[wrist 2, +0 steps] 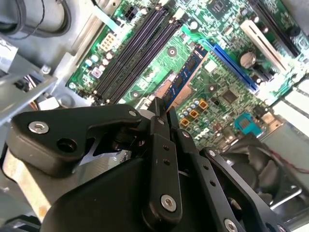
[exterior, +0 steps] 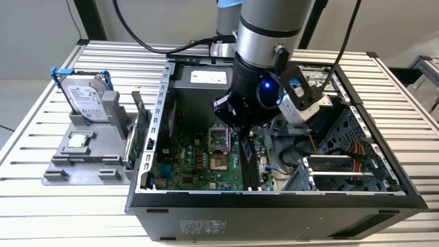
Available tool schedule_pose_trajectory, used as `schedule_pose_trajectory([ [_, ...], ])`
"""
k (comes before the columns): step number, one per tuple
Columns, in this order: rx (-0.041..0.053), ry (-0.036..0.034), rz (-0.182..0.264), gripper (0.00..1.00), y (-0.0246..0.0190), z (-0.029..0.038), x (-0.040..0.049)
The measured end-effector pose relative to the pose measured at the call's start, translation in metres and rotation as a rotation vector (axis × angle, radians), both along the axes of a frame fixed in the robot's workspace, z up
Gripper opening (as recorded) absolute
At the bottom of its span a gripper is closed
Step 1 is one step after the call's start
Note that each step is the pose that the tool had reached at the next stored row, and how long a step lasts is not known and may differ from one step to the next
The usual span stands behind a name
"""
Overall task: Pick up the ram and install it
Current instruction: 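Insert the ram into the slot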
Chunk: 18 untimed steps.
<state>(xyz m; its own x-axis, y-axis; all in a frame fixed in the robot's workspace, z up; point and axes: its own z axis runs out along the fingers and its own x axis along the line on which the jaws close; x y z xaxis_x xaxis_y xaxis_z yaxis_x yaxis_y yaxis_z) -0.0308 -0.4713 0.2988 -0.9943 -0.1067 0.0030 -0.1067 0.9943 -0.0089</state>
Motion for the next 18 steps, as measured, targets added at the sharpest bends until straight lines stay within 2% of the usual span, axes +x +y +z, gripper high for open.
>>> schedule_pose_trajectory([
  [13, 0.0, 0.0, -0.205, 0.0, 0.0, -0.0018, 0.0],
  [15, -0.0002, 0.0001, -0.223, 0.0, 0.0, -0.0019, 0.0],
  [18, 0.0, 0.0, -0.226, 0.0, 0.0, -0.002, 0.0],
])
